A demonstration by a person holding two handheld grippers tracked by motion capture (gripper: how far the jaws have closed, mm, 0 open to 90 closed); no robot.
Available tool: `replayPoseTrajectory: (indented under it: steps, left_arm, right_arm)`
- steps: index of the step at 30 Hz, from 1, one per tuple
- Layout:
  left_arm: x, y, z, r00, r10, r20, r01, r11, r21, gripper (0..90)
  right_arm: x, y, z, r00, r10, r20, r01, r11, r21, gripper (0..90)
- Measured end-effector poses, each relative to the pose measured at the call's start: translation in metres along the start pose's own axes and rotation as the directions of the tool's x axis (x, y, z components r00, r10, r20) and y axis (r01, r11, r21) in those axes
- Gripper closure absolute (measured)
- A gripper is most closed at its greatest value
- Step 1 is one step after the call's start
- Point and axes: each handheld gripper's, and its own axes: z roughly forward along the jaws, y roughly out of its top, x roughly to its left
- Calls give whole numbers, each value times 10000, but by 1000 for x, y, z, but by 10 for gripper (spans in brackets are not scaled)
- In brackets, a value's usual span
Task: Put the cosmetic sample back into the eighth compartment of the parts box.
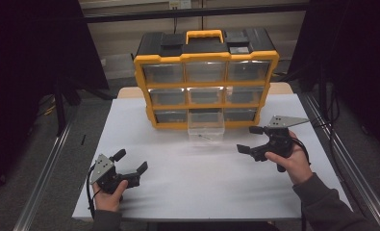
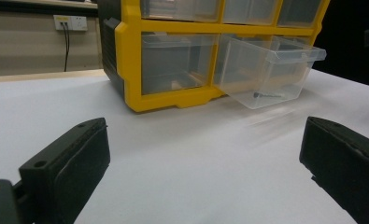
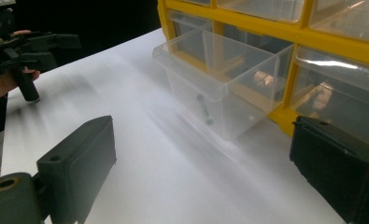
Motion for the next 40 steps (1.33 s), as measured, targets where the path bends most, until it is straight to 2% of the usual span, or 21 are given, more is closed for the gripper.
replayPoseTrajectory:
  steps: [12, 24, 31, 34, 36, 40]
  left_arm:
    - [0, 0, 0, 10000, 39, -24, -39, 10000, 22, 18]
    - [0, 0, 0, 10000, 37, -26, -37, 10000, 9, 18]
    - [0, 0, 0, 10000, 42, 1, -42, 10000, -8, 18]
    - [-1, 0, 0, 10000, -58, -48, 58, 10000, -5, 18]
    - [0, 0, 0, 9999, 118, -14, -118, 9999, 70, 18]
    - [0, 0, 0, 10000, 39, -45, -39, 10000, 6, 18]
  right_arm:
    - [5, -23, -17, 9998, 81, 199, -76, 9996, -287, 40]
    - [3, -40, -32, 9990, 229, 371, -207, 9981, -579, 35]
    - [2, -54, -41, 9977, 345, 591, -294, 9959, -855, 34]
    - [0, -62, -47, 9960, 383, 808, -305, 9950, -948, 33]
    - [0, -68, -50, 9943, 415, 980, -320, 9948, -969, 32]
    - [-3, -77, -58, 9911, 536, 1216, -407, 9935, -1060, 32]
